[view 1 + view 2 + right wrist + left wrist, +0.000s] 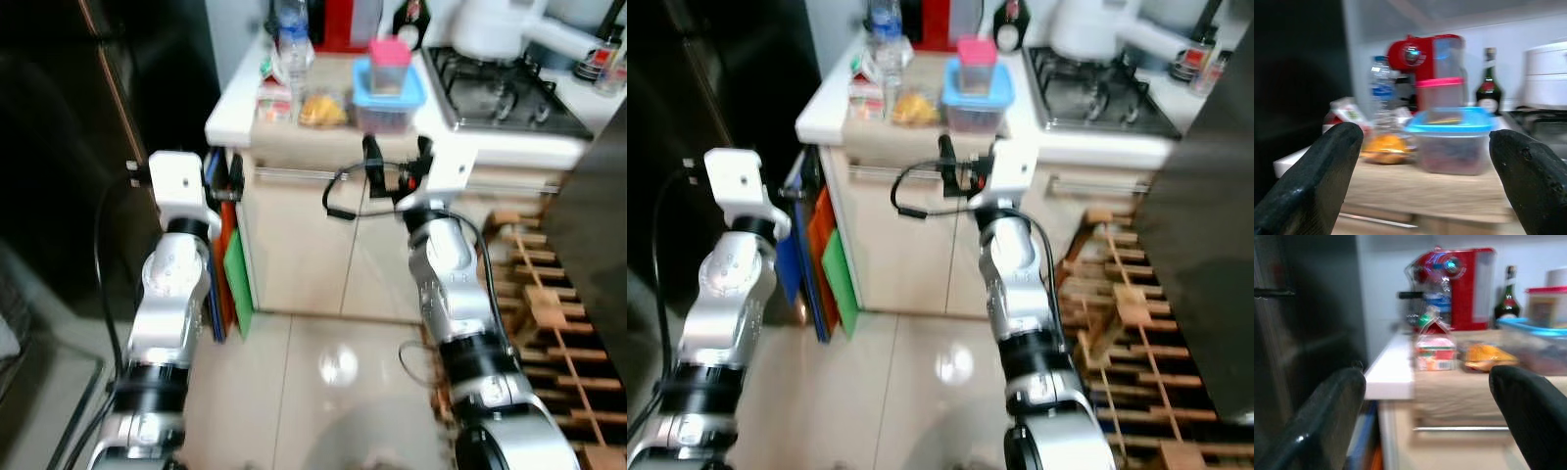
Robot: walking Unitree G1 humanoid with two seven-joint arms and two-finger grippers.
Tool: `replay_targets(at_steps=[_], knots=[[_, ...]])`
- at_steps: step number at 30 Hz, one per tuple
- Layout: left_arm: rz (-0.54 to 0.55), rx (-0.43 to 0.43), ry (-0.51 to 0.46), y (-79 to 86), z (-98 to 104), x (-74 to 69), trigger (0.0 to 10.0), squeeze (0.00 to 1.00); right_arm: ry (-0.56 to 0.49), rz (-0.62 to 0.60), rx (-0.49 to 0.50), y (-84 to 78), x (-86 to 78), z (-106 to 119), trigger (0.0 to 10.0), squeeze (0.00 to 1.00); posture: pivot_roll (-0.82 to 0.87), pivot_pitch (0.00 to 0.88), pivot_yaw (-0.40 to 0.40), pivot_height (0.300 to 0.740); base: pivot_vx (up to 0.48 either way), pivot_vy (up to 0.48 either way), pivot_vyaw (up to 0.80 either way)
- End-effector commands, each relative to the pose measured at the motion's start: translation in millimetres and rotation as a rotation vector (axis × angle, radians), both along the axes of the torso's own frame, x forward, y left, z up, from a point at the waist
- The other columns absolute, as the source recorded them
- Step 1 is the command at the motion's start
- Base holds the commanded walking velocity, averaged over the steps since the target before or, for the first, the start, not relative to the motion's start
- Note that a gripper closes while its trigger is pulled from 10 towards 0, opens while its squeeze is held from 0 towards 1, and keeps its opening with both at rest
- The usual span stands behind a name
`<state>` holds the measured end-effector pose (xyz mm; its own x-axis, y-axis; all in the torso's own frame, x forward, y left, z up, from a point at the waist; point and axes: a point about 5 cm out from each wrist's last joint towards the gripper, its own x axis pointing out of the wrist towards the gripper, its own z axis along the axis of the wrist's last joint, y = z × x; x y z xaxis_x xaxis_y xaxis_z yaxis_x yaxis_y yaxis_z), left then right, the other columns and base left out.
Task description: Restocking fridge
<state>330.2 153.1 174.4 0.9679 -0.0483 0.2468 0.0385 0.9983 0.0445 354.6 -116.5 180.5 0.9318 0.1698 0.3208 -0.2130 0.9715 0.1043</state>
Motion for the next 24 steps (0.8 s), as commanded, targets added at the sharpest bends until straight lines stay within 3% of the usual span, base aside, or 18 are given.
replay_targets(at_steps=[1, 10, 14, 15, 16, 18, 24], knots=[[-0.023, 0.029, -0.014, -2.4, 5.8, 1.5, 10.0, 0.0, -0.019, -0.007, 0.014, -1.0, 3.2, 8.5, 10.0, 0.0, 0.02, 0.0, -0.002, 0.74, 0.48, 0.0, 0.0], [-0.055, 0.033, -0.025, -6.9, 9.7, 2.8, 10.0, 0.0, -0.043, -0.056, 0.001, -7.3, 2.2, 12.3, 10.0, 0.0, 0.02, 0.0, 0.009, 0.74, 0.48, 0.0, 0.0], [-0.065, 0.039, -0.047, -8.2, 13.7, 2.5, 10.0, 0.0, -0.083, -0.049, 0.014, -5.5, 1.6, 25.5, 10.0, 0.0, 0.02, 0.0, 0.011, 0.74, 0.48, 0.0, 0.0], [-0.066, 0.044, -0.059, -8.0, 15.3, 2.1, 10.0, 0.0, -0.135, -0.039, 0.02, -3.4, 1.7, 43.1, 10.0, 0.0, 0.02, 0.0, 0.015, 0.74, 0.48, 0.0, 0.0], [-0.066, 0.044, -0.059, -8.0, 15.3, 2.1, 10.0, 0.0, -0.135, -0.039, 0.02, -3.4, 1.7, 43.1, 10.0, 0.0, 0.02, 0.0, 0.015, 0.74, 0.48, 0.0, 0.0], [-0.068, 0.046, -0.07, -7.4, 16.8, 1.7, 10.0, 0.0, -0.232, -0.018, 0.023, -0.4, 1.6, 78.6, 10.0, 0.0, 0.02, 0.0, 0.015, 0.74, 0.48, 0.0, 0.0], [-0.052, 0.02, -0.097, -6.2, 20.4, 1.2, 10.0, 0.0, -0.323, -0.033, -0.011, -0.4, 4.1, 117.0, 10.0, 0.0, 0.02, 0.0, 0.008, 0.74, 0.48, 0.0, 0.0]])
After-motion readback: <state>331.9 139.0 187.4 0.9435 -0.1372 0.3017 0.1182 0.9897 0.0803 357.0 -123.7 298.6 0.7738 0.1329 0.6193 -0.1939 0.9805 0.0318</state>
